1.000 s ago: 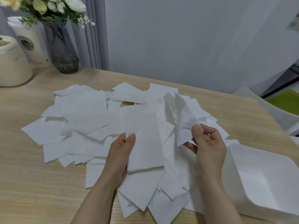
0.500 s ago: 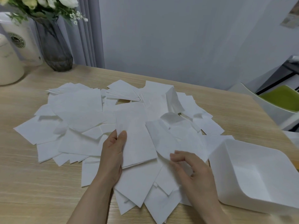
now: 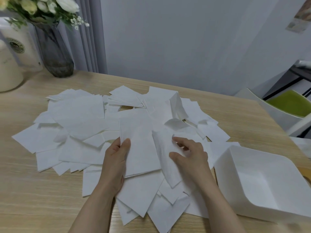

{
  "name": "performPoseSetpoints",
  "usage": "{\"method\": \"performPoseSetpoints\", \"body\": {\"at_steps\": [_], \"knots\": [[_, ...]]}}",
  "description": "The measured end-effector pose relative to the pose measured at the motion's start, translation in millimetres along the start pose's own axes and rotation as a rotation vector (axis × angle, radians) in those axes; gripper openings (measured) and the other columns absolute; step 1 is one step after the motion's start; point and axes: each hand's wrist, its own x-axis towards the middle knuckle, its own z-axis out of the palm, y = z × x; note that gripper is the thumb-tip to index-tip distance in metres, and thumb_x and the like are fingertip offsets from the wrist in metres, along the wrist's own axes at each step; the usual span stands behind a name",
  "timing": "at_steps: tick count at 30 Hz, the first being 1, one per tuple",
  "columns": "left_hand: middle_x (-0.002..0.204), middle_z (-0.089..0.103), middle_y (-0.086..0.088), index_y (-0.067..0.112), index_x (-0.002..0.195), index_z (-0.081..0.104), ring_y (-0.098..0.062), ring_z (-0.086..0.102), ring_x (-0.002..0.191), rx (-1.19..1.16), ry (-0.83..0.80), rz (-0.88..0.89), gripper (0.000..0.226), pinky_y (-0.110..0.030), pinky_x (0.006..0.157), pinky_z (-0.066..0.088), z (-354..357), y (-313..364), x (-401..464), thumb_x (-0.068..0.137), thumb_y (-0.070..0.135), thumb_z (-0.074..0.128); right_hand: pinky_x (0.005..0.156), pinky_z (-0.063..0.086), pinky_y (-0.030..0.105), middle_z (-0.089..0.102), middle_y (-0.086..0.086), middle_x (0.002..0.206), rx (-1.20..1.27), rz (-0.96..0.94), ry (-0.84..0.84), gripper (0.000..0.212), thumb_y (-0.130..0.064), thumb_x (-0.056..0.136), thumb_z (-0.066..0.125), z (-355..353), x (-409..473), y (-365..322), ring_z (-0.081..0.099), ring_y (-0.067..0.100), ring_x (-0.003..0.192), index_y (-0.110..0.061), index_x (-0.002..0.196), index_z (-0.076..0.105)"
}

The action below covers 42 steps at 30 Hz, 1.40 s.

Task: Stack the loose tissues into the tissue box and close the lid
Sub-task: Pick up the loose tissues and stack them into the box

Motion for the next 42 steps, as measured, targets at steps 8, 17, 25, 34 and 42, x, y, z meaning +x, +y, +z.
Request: {"method": "performPoseSetpoints", "body": {"at_steps": [8, 17, 25, 34, 42], "knots": [[0.087, 0.077, 0.002, 0.016, 0.1, 0.068, -0.012, 0.072, 0.077, -0.006, -0.015, -0.02, 0.017, -0.027, 0.068, 0.056, 0.6, 0.3, -0.4, 0.099, 0.013, 0.052, 0.074, 0.041, 0.002, 0.072, -0.02, 0.091, 0.299, -0.017, 0.084, 0.032, 0.0, 0.09, 0.059, -7.6, -6.2, 2.8, 0.061, -0.01, 0.085, -0.028, 0.09, 0.075], [0.091, 0.077, 0.0, 0.015, 0.104, 0.068, -0.013, 0.073, 0.081, 0.007, -0.048, -0.03, 0.019, -0.023, 0.066, 0.057, 1.0, 2.4, -1.8, 0.099, 0.012, 0.05, 0.065, 0.049, 0.011, 0.073, -0.013, 0.087, 0.864, -0.11, 0.304, 0.03, 0.0, 0.089, 0.061, -13.2, -15.0, -34.9, 0.063, -0.001, 0.075, -0.026, 0.094, 0.074], [0.101, 0.076, -0.008, 0.013, 0.104, 0.072, -0.023, 0.072, 0.094, -0.02, -0.068, -0.033, 0.021, -0.037, 0.082, 0.055, 0.6, 5.6, -4.1, 0.098, 0.02, 0.053, 0.066, 0.05, 0.019, 0.064, -0.009, 0.074, 0.888, 0.104, -0.005, 0.036, 0.0, 0.09, 0.06, 28.2, -8.5, -35.0, 0.063, 0.005, 0.072, -0.024, 0.118, 0.062], [0.101, 0.076, -0.007, 0.012, 0.107, 0.07, -0.02, 0.072, 0.093, -0.012, -0.085, -0.028, 0.024, -0.029, 0.075, 0.058, 0.1, 4.6, -3.4, 0.101, 0.02, 0.048, 0.067, 0.054, 0.027, 0.075, 0.003, 0.079, 0.703, 0.135, 0.0, 0.008, -0.008, 0.083, 0.071, 28.4, -2.5, -38.8, 0.07, 0.018, 0.076, -0.013, 0.09, 0.073], [0.102, 0.076, 0.002, 0.016, 0.105, 0.071, -0.013, 0.071, 0.097, 0.01, -0.06, 0.0, 0.028, -0.028, 0.084, 0.054, 1.5, 5.8, -4.6, 0.103, 0.022, 0.044, 0.057, 0.049, 0.016, 0.068, -0.002, 0.063, 0.659, 0.042, 0.098, 0.013, -0.009, 0.083, 0.071, 33.9, -3.6, -45.0, 0.064, 0.008, 0.061, -0.021, 0.087, 0.069]]}}
